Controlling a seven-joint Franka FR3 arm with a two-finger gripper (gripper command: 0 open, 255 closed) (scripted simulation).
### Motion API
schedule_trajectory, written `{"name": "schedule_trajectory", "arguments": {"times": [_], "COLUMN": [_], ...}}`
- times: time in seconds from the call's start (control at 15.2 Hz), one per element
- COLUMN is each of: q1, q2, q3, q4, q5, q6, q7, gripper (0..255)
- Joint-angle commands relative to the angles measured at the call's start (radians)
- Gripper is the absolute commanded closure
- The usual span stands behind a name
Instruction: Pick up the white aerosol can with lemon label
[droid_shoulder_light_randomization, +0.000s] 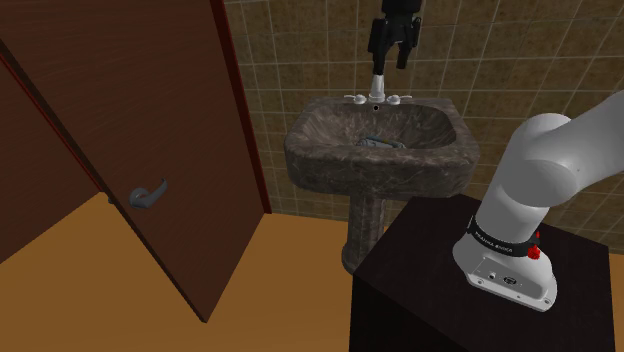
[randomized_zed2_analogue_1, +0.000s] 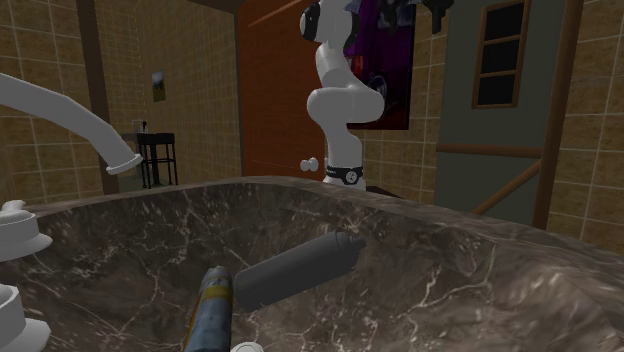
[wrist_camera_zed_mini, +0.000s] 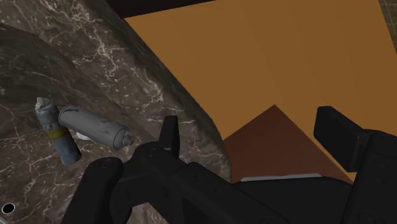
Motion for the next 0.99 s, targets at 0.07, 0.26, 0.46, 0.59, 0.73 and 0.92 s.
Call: {"name": "schedule_trajectory", "arguments": {"times": [0.07, 0.26, 0.46, 0.59, 0.73, 0.92], "q1": [-0.005, -0.02, -0.035, -0.046, -0.056, -0.07], "q2": [0.005, 0.027, 0.062, 0.092, 0.128, 0.193], "q3": [-0.013, -0.055, -0.098, -0.127, -0.156, -0.201], "q4": [-0.021, -0.076, -0.121, -0.145, -0.164, -0.182], "q5": [-0.011, -0.044, -0.076, -0.097, -0.115, -0.14], "q6": [0.024, 0.097, 0.173, 0.226, 0.279, 0.362], "q7": [-0.019, -0.075, -0.13, -0.166, -0.201, -0.255], "gripper": [0, 0, 0, 0, 0, 0]}}
